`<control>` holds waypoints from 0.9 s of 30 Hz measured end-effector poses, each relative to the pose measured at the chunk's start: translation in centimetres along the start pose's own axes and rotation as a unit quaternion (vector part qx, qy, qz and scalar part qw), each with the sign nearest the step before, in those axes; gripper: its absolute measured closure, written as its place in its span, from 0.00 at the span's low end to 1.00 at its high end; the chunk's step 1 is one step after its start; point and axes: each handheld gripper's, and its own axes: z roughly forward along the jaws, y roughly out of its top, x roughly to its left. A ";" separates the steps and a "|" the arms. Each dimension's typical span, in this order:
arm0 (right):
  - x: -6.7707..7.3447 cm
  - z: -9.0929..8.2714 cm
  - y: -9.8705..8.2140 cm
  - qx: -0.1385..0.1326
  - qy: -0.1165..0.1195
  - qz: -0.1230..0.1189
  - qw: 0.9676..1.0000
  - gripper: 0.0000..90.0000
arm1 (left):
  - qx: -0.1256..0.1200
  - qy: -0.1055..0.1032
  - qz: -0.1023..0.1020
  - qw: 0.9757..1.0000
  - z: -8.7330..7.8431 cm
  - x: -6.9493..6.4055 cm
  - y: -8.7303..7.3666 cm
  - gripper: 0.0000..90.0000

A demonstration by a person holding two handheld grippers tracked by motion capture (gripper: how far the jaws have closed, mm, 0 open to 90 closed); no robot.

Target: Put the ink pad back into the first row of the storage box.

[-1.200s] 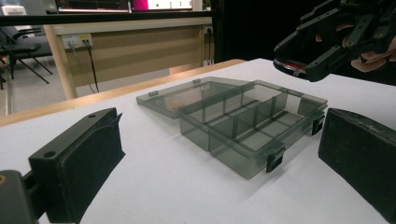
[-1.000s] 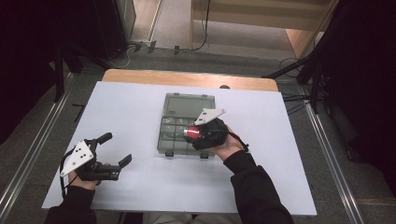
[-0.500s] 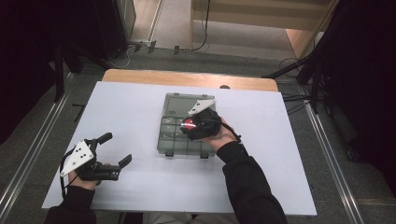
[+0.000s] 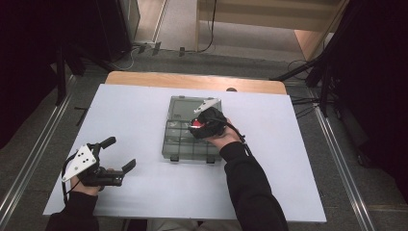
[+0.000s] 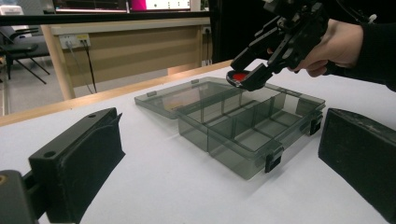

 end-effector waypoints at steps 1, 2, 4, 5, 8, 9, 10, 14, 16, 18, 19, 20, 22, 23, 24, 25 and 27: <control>-0.3 0.3 -0.2 0.003 0.020 0.025 0.999 0.25 | 0.000 -0.001 0.000 1.000 0.0 0.0 0.0 0.00; -0.3 0.3 -0.3 0.001 0.010 0.028 1.000 0.13 | -0.002 -0.001 -0.001 1.000 0.0 0.0 0.0 0.00; -0.3 0.2 -0.3 0.001 -0.005 0.029 1.000 0.11 | -0.003 -0.001 -0.004 1.000 -0.1 0.1 0.0 0.00; -0.3 0.0 -0.4 0.000 -0.009 0.032 0.999 0.07 | -0.006 0.000 -0.008 1.000 -0.1 0.1 0.0 0.00; -0.5 -0.5 -0.5 -0.007 -0.009 0.045 0.999 0.00 | -0.007 0.000 -0.009 1.000 -0.2 0.2 0.0 0.00; -0.6 -0.8 -0.6 -0.013 -0.010 0.045 0.999 0.00 | -0.007 0.000 -0.009 1.000 -0.1 0.1 0.0 0.00; -0.7 -1.0 -0.7 -0.020 -0.014 0.046 0.999 0.00 | -0.006 0.000 -0.009 1.000 -0.1 0.1 0.0 0.00; -0.9 -1.8 -1.3 -0.031 -0.020 0.051 0.998 0.00 | -0.006 -0.001 -0.009 1.000 -0.1 0.1 0.0 0.00; -1.1 -2.3 -1.9 -0.037 -0.021 0.059 0.997 0.00 | -0.006 0.000 -0.009 1.000 -0.1 0.1 0.0 0.00; -1.2 -2.5 -2.0 -0.037 -0.019 0.061 0.997 0.00 | -0.005 0.000 -0.007 1.000 -0.1 0.1 0.0 0.00; -1.2 -2.8 -2.3 -0.043 -0.023 0.062 0.997 0.00 | -0.004 -0.001 -0.007 1.000 -0.1 0.1 0.0 0.00; -1.3 -3.1 -2.5 -0.047 -0.024 0.063 0.997 0.00 | -0.003 0.000 -0.006 1.000 -0.1 0.1 0.0 0.00; -1.5 -3.6 -3.0 -0.050 -0.026 0.068 0.996 0.00 | -0.002 0.000 -0.006 1.000 -0.1 0.1 0.0 0.00; -1.6 -4.1 -3.4 -0.053 -0.029 0.072 0.996 0.00 | -0.002 -0.001 -0.005 1.000 0.0 0.1 0.0 0.00; -1.6 -4.1 -3.4 -0.053 -0.029 0.072 0.996 0.00 | -0.002 0.000 -0.006 1.000 0.0 0.0 0.0 0.00; -1.8 -4.7 -3.7 -0.052 -0.034 0.072 0.995 0.00 | -0.002 0.000 -0.005 1.000 0.0 0.0 0.0 0.00; -1.8 -5.0 -3.8 -0.052 -0.036 0.075 0.995 0.00 | -0.001 0.000 -0.005 1.000 0.0 0.0 0.0 0.00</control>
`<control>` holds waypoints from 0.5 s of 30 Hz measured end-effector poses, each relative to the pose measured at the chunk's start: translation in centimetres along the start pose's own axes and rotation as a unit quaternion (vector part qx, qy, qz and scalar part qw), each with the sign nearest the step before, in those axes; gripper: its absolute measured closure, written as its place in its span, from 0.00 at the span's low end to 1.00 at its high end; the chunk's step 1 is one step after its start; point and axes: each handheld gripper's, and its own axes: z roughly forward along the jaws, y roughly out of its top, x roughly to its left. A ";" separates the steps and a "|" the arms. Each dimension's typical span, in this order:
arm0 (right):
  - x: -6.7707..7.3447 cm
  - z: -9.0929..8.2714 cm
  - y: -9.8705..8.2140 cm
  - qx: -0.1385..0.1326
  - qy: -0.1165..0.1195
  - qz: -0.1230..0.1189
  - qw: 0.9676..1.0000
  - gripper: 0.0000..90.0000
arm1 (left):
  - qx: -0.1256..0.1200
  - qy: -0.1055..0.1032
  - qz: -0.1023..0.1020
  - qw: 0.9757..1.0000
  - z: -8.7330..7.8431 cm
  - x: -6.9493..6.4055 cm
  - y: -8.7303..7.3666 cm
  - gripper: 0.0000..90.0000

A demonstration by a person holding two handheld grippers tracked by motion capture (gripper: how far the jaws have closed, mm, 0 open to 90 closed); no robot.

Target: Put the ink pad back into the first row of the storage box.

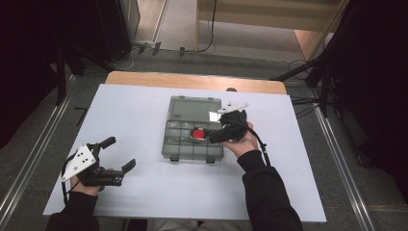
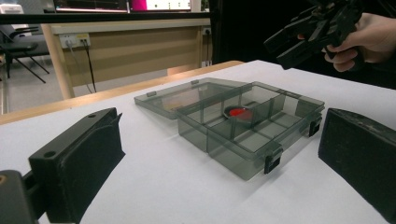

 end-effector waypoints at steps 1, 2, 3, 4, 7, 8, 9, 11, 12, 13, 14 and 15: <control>-0.1 -0.3 -0.1 -0.004 -0.002 -0.001 1.000 0.00 | 0.000 0.000 0.000 1.000 0.0 0.0 0.0 0.00; -0.2 -0.6 -0.3 -0.005 -0.004 0.000 1.000 0.00 | 0.000 0.000 0.000 1.000 0.0 0.0 0.0 0.00; -0.3 -0.9 -0.4 0.001 -0.009 0.000 1.000 0.00 | 0.000 0.000 0.000 1.000 0.0 0.0 0.0 0.00; -0.3 -1.1 -0.5 0.001 -0.009 0.001 1.000 0.00 | -0.001 0.000 -0.002 1.000 0.0 0.0 0.0 0.00; -0.5 -1.5 -0.8 -0.002 -0.010 0.004 1.000 0.00 | -0.002 0.000 -0.002 1.000 0.0 0.1 0.0 0.00; -0.6 -1.9 -1.0 -0.003 -0.009 0.007 1.000 0.00 | -0.002 0.000 -0.003 1.000 0.0 0.1 0.0 0.00; -0.6 -1.9 -1.0 -0.003 -0.009 0.007 1.000 0.00 | -0.002 0.000 -0.003 1.000 0.0 0.1 0.0 0.00; -0.8 -2.3 -1.4 -0.003 -0.010 0.009 1.000 0.00 | -0.003 -0.001 -0.003 1.000 0.0 0.1 0.0 0.00; -0.9 -2.8 -1.7 0.000 -0.009 0.013 1.000 0.00 | -0.002 -0.001 -0.004 1.000 0.0 0.1 0.0 0.00; -0.9 -2.8 -1.7 0.000 -0.009 0.013 1.000 0.00 | -0.003 -0.001 -0.004 1.000 0.0 0.1 0.0 0.00; -1.0 -3.0 -1.8 0.000 -0.009 0.012 1.000 0.00 | -0.003 -0.001 -0.004 1.000 0.0 0.1 0.0 0.00; -1.0 -3.4 -2.0 -0.003 -0.009 0.013 1.000 0.00 | -0.004 -0.001 -0.004 1.000 0.0 0.1 0.0 0.00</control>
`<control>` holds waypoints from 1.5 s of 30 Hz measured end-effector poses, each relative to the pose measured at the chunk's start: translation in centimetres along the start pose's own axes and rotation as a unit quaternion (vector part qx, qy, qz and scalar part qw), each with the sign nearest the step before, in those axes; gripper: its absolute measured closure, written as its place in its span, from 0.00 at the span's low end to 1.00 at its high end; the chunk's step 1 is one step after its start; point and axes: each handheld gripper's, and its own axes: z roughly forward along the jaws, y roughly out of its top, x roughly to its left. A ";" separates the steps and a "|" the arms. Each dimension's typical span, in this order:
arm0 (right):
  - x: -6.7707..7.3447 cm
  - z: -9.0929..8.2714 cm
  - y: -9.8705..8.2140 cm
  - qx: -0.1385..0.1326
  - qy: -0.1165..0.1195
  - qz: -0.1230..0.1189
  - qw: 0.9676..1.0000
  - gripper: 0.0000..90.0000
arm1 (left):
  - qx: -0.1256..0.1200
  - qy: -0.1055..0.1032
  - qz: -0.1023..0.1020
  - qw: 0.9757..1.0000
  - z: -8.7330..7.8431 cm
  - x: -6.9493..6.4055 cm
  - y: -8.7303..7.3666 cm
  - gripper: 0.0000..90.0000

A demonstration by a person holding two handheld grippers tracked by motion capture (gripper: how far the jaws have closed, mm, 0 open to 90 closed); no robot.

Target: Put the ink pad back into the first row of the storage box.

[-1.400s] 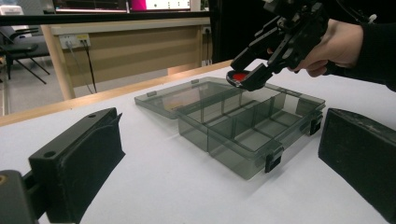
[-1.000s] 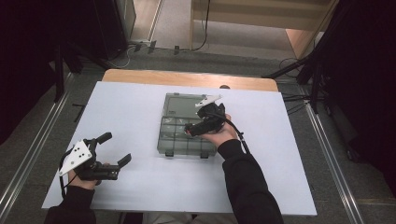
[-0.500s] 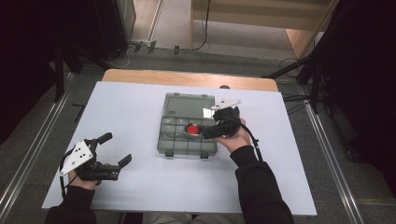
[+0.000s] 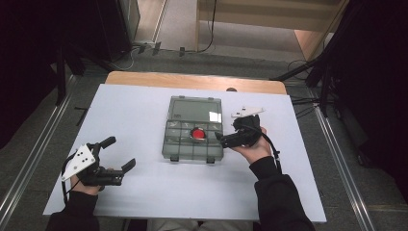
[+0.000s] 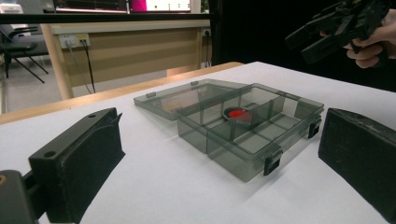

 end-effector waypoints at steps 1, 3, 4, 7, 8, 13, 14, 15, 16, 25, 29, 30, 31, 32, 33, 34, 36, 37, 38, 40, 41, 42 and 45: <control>0.0 -0.2 -0.1 -0.001 0.001 0.002 1.000 0.00 | 0.000 0.000 0.000 1.000 0.0 0.0 0.0 0.00; -0.1 -0.8 -0.4 -0.002 0.006 0.007 1.000 0.00 | 0.000 0.000 0.001 1.000 0.0 0.0 0.0 0.00; -0.2 -1.1 -0.6 -0.001 0.006 0.007 1.000 0.00 | 0.000 0.000 0.001 1.000 0.0 0.0 0.0 0.00; -0.3 -1.8 -1.1 -0.004 0.007 0.009 1.000 0.00 | -0.001 0.001 0.000 1.000 0.0 0.1 0.0 0.00; -0.3 -2.3 -1.5 -0.001 0.008 0.008 1.000 0.00 | -0.001 0.001 0.000 1.000 0.0 0.1 0.0 0.00; -0.2 -3.3 -2.0 -0.007 0.003 0.004 1.000 0.00 | -0.001 0.002 0.001 1.000 0.0 0.1 0.0 0.00; -0.1 -3.5 -2.2 -0.007 0.002 0.005 1.000 0.00 | -0.002 0.002 0.000 1.000 0.0 0.0 0.0 0.00; 0.0 -3.7 -2.4 -0.007 -0.002 0.007 1.000 0.00 | -0.002 0.002 0.001 1.000 0.0 0.1 0.0 0.00; 0.0 -3.9 -2.7 -0.008 0.000 0.005 1.000 0.00 | -0.001 0.002 0.001 1.000 0.0 0.1 0.0 0.00; 0.4 -4.7 -5.4 -0.014 -0.007 -0.004 1.000 0.00 | 0.001 0.002 0.001 1.000 0.0 0.0 0.0 0.00; 0.0 -5.3 -6.5 -0.024 -0.009 0.008 1.000 0.00 | 0.000 0.003 0.000 1.000 0.0 0.0 0.0 0.00; -0.1 -5.5 -6.9 -0.037 -0.009 0.010 0.999 0.00 | 0.000 0.002 0.001 1.000 0.0 0.0 0.0 0.00; -0.2 -5.7 -7.1 -0.043 -0.008 0.014 0.999 0.00 | 0.000 0.002 0.001 1.000 0.0 0.0 0.0 0.00; -0.3 -5.8 -7.4 -0.047 -0.006 0.021 0.999 0.00 | -0.001 0.002 0.000 1.000 0.0 0.0 0.0 0.00; -0.5 -6.1 -7.9 -0.055 -0.007 0.023 0.998 0.00 | -0.001 0.002 0.000 1.000 0.0 0.0 0.0 0.00; -0.5 -6.1 -7.9 -0.055 -0.007 0.023 0.998 0.00 | 0.000 0.002 0.000 1.000 0.0 0.0 0.0 0.00; -0.7 -6.4 -8.5 -0.077 -0.007 0.024 0.997 0.00 | 0.000 0.002 0.000 1.000 0.0 0.0 0.0 0.00; -0.7 -6.4 -8.8 -0.085 -0.006 0.024 0.996 0.00 | 0.000 0.002 0.000 1.000 0.0 0.0 0.0 0.00; -0.8 -6.5 -9.1 -0.088 -0.008 0.026 0.996 0.00 | 0.000 0.002 0.001 1.000 0.0 0.0 0.0 0.00; -0.9 -6.6 -9.6 -0.094 -0.021 0.025 0.995 0.00 | 0.000 0.002 0.001 1.000 0.0 0.0 0.0 0.00; -1.0 -6.7 -9.8 -0.095 -0.025 0.029 0.995 0.00 | -0.001 0.002 0.000 1.000 0.0 0.0 0.0 0.00; -1.2 -6.7 -10.1 -0.100 -0.027 0.033 0.994 0.00 | 0.000 0.002 0.000 1.000 0.0 0.0 0.0 0.00; -1.5 -6.9 -10.8 -0.112 -0.027 0.047 0.992 0.00 | 0.000 0.002 0.000 1.000 0.0 0.0 0.0 0.00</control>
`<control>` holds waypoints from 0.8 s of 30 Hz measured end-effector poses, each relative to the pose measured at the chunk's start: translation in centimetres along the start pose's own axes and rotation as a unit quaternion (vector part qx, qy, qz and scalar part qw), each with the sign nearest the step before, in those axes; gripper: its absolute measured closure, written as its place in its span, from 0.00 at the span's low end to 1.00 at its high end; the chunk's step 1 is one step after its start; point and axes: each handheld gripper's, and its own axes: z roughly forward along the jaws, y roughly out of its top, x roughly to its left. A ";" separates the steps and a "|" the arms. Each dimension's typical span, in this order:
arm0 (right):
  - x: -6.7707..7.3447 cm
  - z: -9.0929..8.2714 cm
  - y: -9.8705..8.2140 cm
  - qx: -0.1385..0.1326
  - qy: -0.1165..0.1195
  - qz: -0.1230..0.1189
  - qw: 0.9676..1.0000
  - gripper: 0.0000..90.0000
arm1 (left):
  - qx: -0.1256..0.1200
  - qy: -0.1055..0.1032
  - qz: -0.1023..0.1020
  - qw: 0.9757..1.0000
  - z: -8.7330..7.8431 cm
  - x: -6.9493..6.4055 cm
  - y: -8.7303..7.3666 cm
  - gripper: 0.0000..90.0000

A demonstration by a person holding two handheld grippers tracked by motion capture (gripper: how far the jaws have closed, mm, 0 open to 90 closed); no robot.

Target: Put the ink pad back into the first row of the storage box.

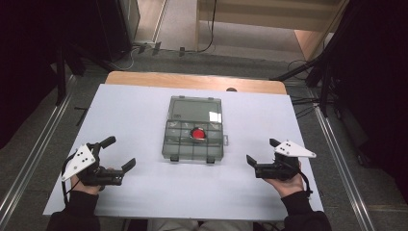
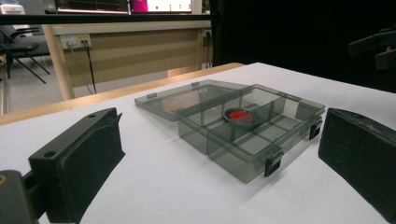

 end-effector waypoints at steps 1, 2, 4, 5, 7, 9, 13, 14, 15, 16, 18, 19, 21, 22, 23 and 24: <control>-0.1 -0.1 -0.2 -0.008 0.000 0.003 1.000 0.00 | 0.000 0.000 0.000 1.000 0.0 0.0 0.0 0.00; -0.2 -0.2 -0.4 -0.010 0.001 0.006 1.000 0.00 | 0.000 -0.001 0.001 1.000 0.0 0.0 0.0 0.00; -0.6 -0.4 -1.0 -0.020 0.002 0.015 1.000 0.00 | 0.000 -0.001 0.000 1.000 0.0 0.0 0.0 0.00; -0.7 -0.5 -1.2 -0.029 -0.001 0.015 0.999 0.00 | 0.000 -0.001 0.000 1.000 0.0 0.0 0.0 0.00; -0.8 -0.8 -1.8 -0.048 -0.010 0.021 0.999 0.00 | -0.001 -0.001 0.000 1.000 0.0 0.0 0.0 0.00; -1.0 -1.1 -2.4 -0.060 -0.016 0.032 0.998 0.00 | 0.000 -0.001 0.000 1.000 0.0 0.0 0.0 0.00; -1.5 -1.7 -3.6 -0.079 -0.024 0.048 0.995 0.00 | -0.001 -0.002 -0.001 1.000 0.0 -0.1 0.0 0.00; -1.7 -1.8 -3.9 -0.085 -0.025 0.054 0.995 0.00 | -0.001 -0.002 0.000 1.000 0.0 -0.1 0.0 0.00; -1.8 -2.0 -4.2 -0.092 -0.024 0.063 0.993 0.00 | -0.001 -0.002 -0.001 1.000 0.0 -0.1 0.0 0.00; -1.9 -2.0 -4.4 -0.097 -0.024 0.069 0.993 0.00 | -0.001 -0.002 -0.001 1.000 0.0 -0.1 0.0 0.00; -2.0 -2.1 -4.8 -0.097 -0.024 0.073 0.992 0.00 | -0.001 -0.003 -0.001 1.000 0.0 -0.1 0.0 0.00; -2.1 -2.0 -4.9 -0.094 -0.027 0.071 0.993 0.00 | -0.001 -0.003 0.000 1.000 0.0 -0.1 0.0 0.00; -2.1 -2.0 -4.9 -0.093 -0.030 0.070 0.993 0.00 | -0.001 -0.004 0.000 1.000 0.0 -0.1 0.0 0.00; -2.1 -1.9 -5.0 -0.092 -0.031 0.070 0.993 0.00 | -0.001 -0.004 0.000 1.000 0.0 -0.1 0.0 0.00; -2.1 -1.9 -4.9 -0.092 -0.031 0.067 0.993 0.00 | -0.001 -0.004 0.000 1.000 0.0 -0.1 0.0 0.00; -2.0 -1.9 -4.9 -0.093 -0.032 0.065 0.993 0.00 | -0.001 -0.004 0.000 1.000 0.0 -0.1 0.0 0.00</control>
